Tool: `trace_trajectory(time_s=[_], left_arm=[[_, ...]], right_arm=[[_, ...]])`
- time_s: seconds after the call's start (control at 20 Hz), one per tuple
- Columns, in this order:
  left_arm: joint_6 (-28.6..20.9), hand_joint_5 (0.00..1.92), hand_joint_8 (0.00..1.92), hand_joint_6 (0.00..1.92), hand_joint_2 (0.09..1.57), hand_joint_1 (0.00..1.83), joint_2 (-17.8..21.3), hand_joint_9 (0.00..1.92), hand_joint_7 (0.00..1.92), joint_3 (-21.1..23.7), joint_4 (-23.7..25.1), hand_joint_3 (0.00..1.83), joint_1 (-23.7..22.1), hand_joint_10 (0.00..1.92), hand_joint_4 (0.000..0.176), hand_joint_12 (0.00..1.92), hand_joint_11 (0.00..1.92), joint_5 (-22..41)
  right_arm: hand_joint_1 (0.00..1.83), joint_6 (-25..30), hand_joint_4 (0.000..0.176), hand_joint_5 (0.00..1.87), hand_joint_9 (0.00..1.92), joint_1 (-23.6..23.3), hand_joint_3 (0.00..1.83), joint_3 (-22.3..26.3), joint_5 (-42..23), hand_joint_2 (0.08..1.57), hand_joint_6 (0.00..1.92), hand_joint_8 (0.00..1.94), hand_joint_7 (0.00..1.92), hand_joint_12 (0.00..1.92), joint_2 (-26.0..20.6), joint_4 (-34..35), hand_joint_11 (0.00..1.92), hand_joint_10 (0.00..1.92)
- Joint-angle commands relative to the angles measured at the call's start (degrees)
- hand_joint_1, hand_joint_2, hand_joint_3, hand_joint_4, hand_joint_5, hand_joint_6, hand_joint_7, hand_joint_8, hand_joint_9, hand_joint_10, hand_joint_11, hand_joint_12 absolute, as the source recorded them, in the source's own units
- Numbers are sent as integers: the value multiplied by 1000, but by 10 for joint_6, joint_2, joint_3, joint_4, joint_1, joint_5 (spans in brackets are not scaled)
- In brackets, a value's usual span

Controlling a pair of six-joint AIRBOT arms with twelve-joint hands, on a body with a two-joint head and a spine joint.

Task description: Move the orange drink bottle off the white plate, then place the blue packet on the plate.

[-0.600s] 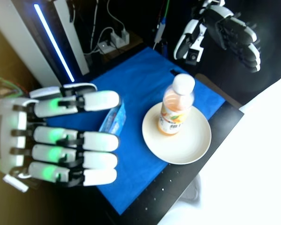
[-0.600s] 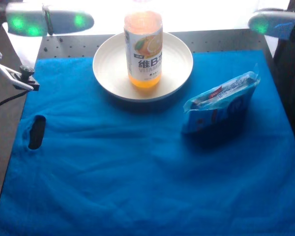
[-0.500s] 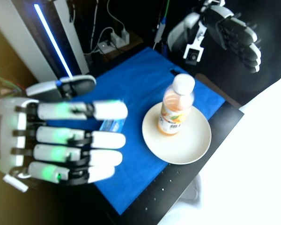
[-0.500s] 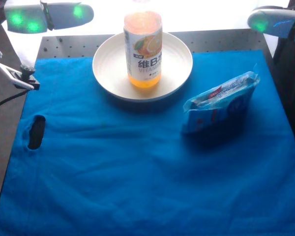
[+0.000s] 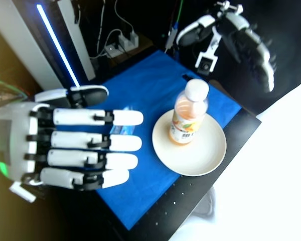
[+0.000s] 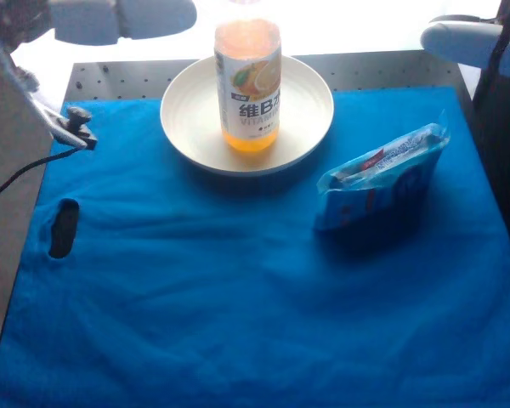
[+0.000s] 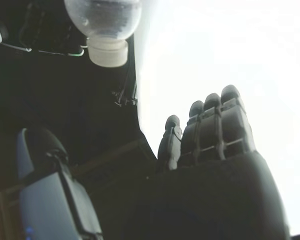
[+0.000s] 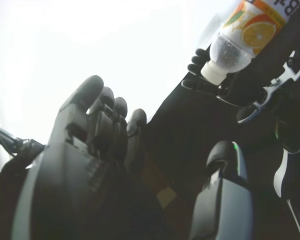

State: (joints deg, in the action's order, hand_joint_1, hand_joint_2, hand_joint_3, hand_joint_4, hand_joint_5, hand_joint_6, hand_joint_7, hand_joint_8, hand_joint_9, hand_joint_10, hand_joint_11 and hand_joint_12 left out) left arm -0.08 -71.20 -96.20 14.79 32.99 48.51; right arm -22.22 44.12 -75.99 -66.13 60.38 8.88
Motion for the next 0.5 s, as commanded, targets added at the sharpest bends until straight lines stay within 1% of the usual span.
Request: trace_trajectory(time_s=[0.0,0.05,0.1,0.2,0.25,0.3,0.35,0.4,0.45], left_arm=[[-23,0,0,0,639,617,-11,0,0,-13,-8,0,-13,0,167,0,0,37],[-30,0,0,0,607,624,-16,0,0,-19,-1,0,-16,0,174,0,0,33],[-39,0,0,0,602,647,-25,0,0,-30,13,0,-22,0,176,0,0,22],[-57,0,0,0,554,630,-39,0,0,-46,40,0,-33,0,176,0,0,3],[-68,0,0,0,544,620,-45,0,0,-54,53,0,-37,0,176,0,0,-5],[-77,0,0,0,543,603,-50,0,0,-61,66,0,-39,0,170,0,0,-13],[-85,0,0,0,516,591,-53,0,0,-66,78,0,-41,0,168,0,0,-20],[-92,0,0,0,516,597,-56,0,0,-71,89,0,-43,0,148,0,1,-27],[-103,0,0,0,502,616,-61,0,0,-79,104,0,-45,0,142,0,0,-35]], right_arm=[[812,6,76,350,260,-9,0,-3,-68,894,0,0,298,980,1,6,0,0],[813,6,75,347,261,-9,0,-3,-69,892,0,0,300,960,1,6,0,0],[809,6,75,347,264,-10,1,-3,-69,898,0,1,305,981,1,5,0,1],[811,6,71,348,271,-13,0,-3,-69,896,0,6,318,982,1,3,0,4],[813,6,66,348,274,-13,2,-3,-69,900,1,8,324,980,2,2,0,5],[816,6,70,358,286,-13,0,-3,-69,895,2,8,345,1005,3,2,0,7],[820,6,66,357,283,-13,1,-3,-69,896,1,1,329,1007,3,2,0,4],[815,6,61,346,275,-14,1,-3,-69,902,0,0,312,993,3,1,0,1],[817,6,59,343,266,-15,0,-3,-69,896,0,0,310,968,3,1,0,1]])
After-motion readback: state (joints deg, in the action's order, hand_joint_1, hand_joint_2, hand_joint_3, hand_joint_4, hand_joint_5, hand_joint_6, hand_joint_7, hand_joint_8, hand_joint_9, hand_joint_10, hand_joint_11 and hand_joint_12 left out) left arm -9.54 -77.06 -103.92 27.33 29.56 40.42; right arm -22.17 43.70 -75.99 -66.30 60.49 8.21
